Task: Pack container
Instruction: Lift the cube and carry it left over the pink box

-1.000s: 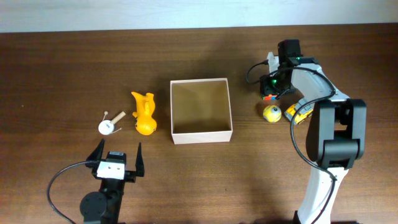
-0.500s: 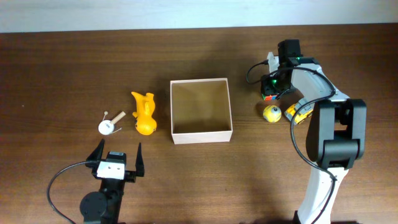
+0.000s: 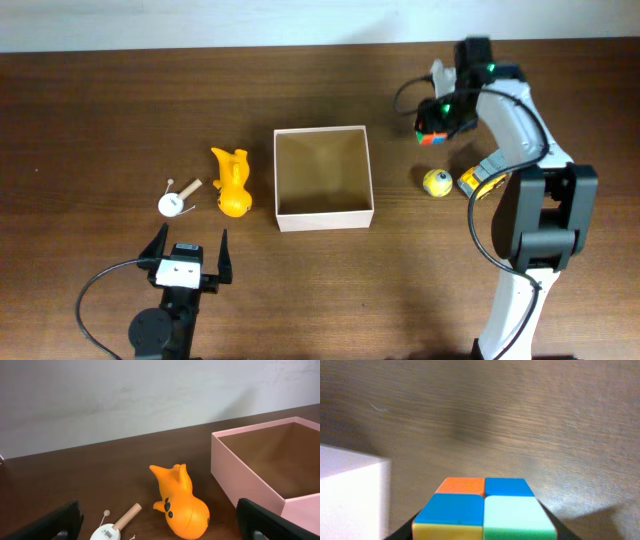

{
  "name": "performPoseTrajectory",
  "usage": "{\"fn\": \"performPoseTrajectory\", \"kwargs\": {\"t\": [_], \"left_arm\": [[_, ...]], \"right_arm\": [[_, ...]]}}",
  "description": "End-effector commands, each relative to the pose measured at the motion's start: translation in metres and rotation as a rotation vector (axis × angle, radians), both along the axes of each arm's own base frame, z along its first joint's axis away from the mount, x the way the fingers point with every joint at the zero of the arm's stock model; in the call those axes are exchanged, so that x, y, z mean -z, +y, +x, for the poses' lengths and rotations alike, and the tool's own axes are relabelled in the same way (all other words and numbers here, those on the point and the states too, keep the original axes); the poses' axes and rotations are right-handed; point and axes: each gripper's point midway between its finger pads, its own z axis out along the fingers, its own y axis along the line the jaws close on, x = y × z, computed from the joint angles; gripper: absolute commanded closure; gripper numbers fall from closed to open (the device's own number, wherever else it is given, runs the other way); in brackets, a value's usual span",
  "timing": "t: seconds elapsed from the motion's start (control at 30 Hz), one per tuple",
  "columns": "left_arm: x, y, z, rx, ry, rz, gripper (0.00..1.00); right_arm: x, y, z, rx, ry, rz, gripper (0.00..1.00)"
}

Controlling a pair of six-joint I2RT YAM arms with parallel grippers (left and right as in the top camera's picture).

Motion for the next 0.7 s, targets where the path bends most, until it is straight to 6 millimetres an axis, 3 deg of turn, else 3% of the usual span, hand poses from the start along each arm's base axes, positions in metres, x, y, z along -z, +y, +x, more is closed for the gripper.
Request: {"fn": "performPoseTrajectory", "kwargs": {"t": [0.0,0.2,0.37,0.57,0.63,0.67], "left_arm": [[0.002,0.002,0.0,-0.01,-0.001,0.017,0.01],[0.002,0.002,0.0,-0.01,-0.001,0.017,0.01],[0.002,0.002,0.0,-0.01,-0.001,0.017,0.01],[0.002,0.002,0.0,-0.01,-0.001,0.017,0.01],[0.002,0.002,0.0,-0.009,-0.001,0.017,0.01],[0.002,0.002,0.0,-0.009,-0.001,0.017,0.01]], "right_arm": [[-0.069,0.038,0.013,-0.095,-0.103,0.216,0.52],[-0.145,0.086,-0.002,-0.225,-0.145,0.543,0.52],[-0.182,0.125,-0.025,-0.343,-0.122,0.798,0.51],[-0.174,0.166,-0.047,-0.43,-0.068,0.777,0.52],[-0.161,0.179,-0.055,-0.445,-0.038,0.698,0.52],[-0.144,0.19,-0.061,-0.454,-0.016,0.583,0.52]]}}
